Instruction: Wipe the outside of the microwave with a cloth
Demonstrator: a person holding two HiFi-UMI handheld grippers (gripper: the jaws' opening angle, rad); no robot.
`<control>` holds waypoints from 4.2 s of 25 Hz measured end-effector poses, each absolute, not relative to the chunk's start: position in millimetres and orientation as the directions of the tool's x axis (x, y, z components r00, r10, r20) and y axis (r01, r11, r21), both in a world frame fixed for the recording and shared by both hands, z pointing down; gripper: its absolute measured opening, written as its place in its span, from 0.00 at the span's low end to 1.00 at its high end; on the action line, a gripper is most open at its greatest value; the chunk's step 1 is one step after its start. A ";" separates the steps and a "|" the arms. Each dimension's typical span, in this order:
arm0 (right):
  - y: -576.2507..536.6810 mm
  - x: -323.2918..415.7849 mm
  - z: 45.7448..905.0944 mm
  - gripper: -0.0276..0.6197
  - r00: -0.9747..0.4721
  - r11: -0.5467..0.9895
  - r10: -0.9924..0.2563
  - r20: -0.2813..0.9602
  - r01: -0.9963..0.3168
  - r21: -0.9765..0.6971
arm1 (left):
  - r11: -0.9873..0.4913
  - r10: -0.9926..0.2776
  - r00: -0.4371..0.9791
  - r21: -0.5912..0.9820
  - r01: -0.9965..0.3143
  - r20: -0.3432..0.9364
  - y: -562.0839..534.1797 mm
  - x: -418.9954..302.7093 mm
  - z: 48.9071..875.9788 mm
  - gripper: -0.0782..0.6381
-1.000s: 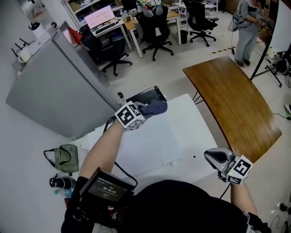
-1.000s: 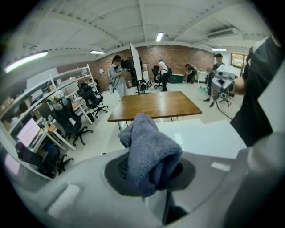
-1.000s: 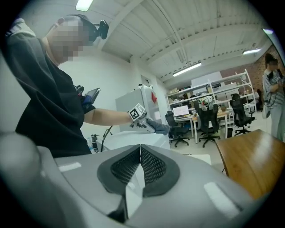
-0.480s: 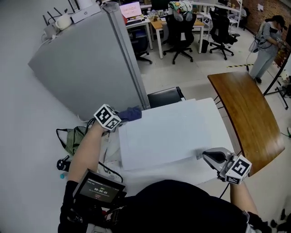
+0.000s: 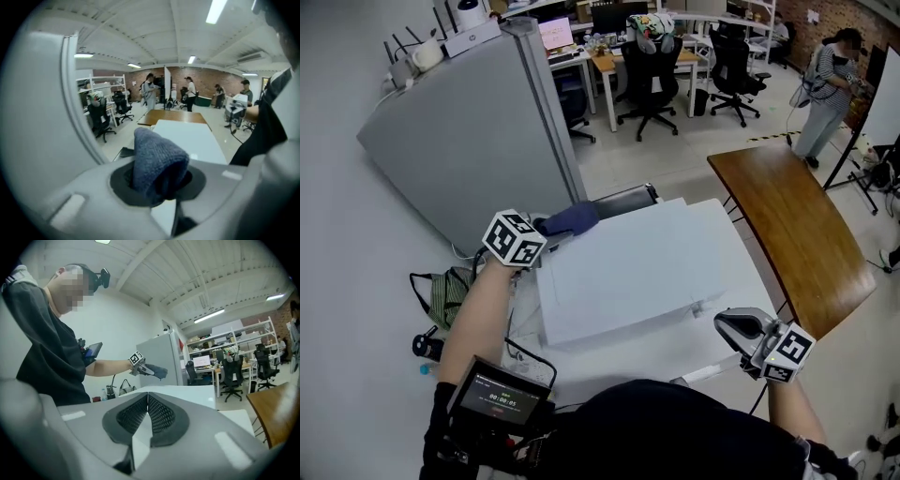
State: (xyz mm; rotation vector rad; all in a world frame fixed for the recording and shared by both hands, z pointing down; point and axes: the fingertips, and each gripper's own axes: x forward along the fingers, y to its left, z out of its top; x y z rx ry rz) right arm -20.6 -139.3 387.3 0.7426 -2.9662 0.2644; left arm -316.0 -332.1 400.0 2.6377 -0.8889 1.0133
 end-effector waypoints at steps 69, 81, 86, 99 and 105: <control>-106.3 -93.1 364.8 0.05 -0.934 0.927 -0.348 0.085 -0.356 -0.121 | -0.738 -0.436 0.410 -0.058 -0.673 0.801 -220.9 -447.1 451.1 0.21; -88.4 185.5 365.1 0.05 -0.751 0.739 -0.657 0.073 -0.660 -0.135 | -0.941 -0.248 0.624 -0.032 -0.337 0.741 -304.3 -37.0 451.7 0.21; -86.2 219.9 374.1 0.05 -0.724 0.710 -0.685 0.075 -0.688 -0.151 | -0.942 -0.209 0.546 -0.016 -0.336 0.811 -307.3 -38.1 485.3 0.21; -73.1 -20.0 366.2 0.05 -0.898 0.895 -0.431 0.092 -0.438 -0.084 | -0.798 -0.326 0.420 -0.009 -0.602 0.847 -186.3 -386.8 493.7 0.21; -58.0 -93.6 357.1 0.05 -0.934 0.935 -0.339 0.113 -0.348 -0.072 | -0.718 -0.433 0.431 -0.014 -0.696 0.792 -160.4 -465.1 466.1 0.21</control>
